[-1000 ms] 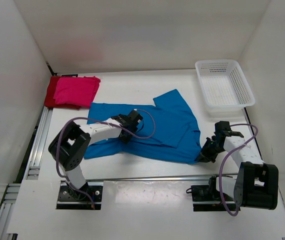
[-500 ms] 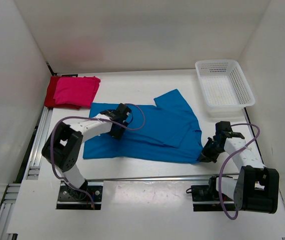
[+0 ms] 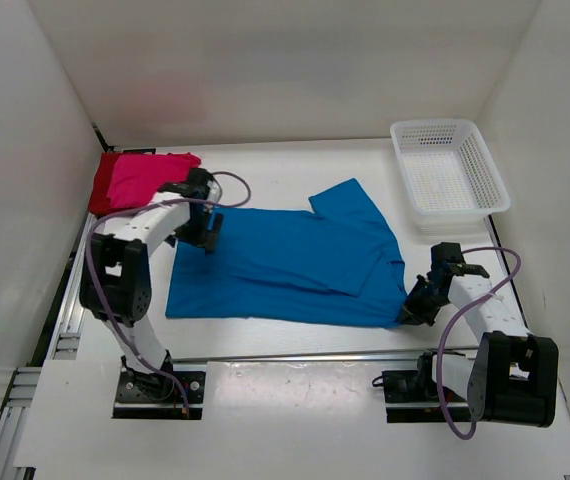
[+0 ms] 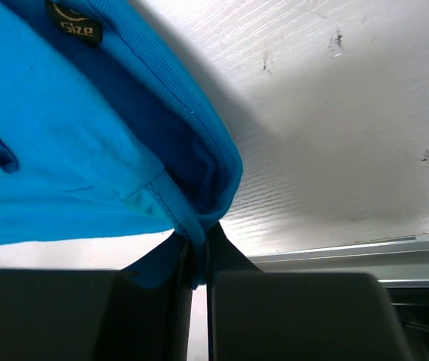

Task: Fold and stack the t-shirts
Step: Fold the flattened tshirt in 1/3 of the way

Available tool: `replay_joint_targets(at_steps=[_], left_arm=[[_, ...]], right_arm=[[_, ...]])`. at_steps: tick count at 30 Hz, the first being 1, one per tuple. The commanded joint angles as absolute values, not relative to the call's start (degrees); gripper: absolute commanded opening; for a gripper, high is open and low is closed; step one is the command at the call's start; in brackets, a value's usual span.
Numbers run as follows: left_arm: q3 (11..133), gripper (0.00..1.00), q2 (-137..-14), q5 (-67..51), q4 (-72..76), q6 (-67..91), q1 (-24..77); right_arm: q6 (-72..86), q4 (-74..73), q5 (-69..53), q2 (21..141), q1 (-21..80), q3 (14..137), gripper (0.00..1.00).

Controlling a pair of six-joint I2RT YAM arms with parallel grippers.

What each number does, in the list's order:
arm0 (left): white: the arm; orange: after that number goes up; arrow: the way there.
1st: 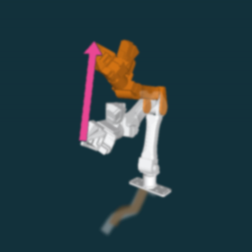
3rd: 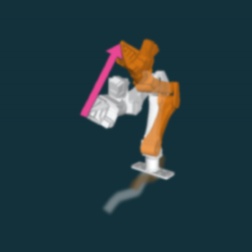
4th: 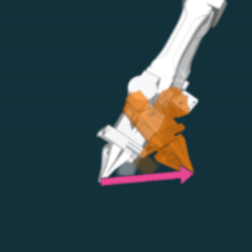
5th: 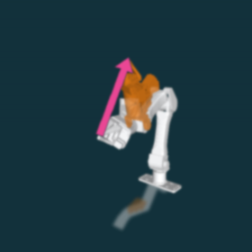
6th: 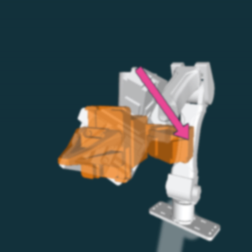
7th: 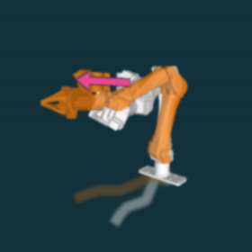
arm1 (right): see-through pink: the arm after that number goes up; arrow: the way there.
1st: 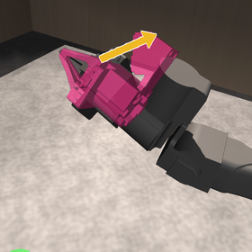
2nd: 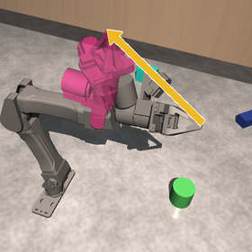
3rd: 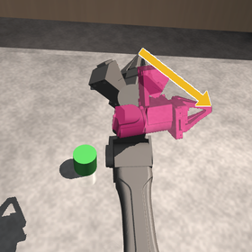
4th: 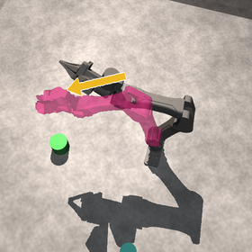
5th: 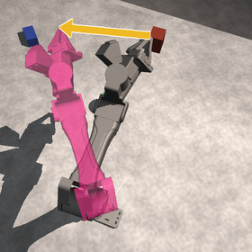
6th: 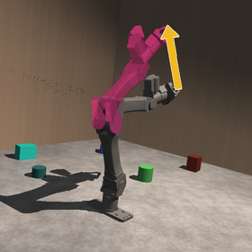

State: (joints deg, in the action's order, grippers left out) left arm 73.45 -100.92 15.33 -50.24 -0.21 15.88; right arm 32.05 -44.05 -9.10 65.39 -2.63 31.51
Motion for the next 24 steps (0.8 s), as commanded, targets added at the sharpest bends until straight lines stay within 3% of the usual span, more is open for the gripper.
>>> replay_joint_targets(at_steps=[1,5,7,8,9,13,15,19,22,24], left_arm=[[72.71,0.96,-97.29,6.24,-63.52,0.00,8.80],[59.35,0.93,-93.88,9.58,-60.40,0.00,7.47],[55.39,0.93,-92.64,8.79,-58.98,0.00,8.17],[54.85,0.93,-92.64,10.01,-58.02,0.00,8.96],[54.84,0.93,-92.64,14.46,-56.01,0.00,8.96],[65.87,0.90,-90.19,22.31,-53.45,0.00,13.16],[70.20,0.90,-88.16,24.51,-51.08,0.00,17.64],[77.51,0.91,-88.67,23.83,-47.37,0.00,38.07],[84.53,0.91,-97.36,18.93,-47.37,0.00,46.82],[91.73,0.84,-105.09,14.00,-47.37,0.00,52.81]], right_arm=[[33.57,-45.79,-6.34,64.60,-2.99,33.57,0.04],[35.50,-45.79,-4.49,64.60,-2.99,33.57,0.04],[35.51,-45.79,-4.48,64.60,-2.99,33.57,0.11],[35.51,-45.79,-4.48,64.60,-3.51,34.10,0.44],[35.51,-45.79,-4.48,65.21,-3.52,34.10,0.59],[36.73,-46.32,-3.87,65.21,-3.52,34.10,0.77],[36.74,-46.32,-2.29,65.21,-3.52,34.10,0.77],[38.58,-45.71,-0.88,64.60,-3.52,33.93,0.76],[39.11,-43.69,-0.88,65.13,-3.52,31.82,0.68],[39.73,-42.11,-0.88,65.65,-4.56,29.98,0.58]])
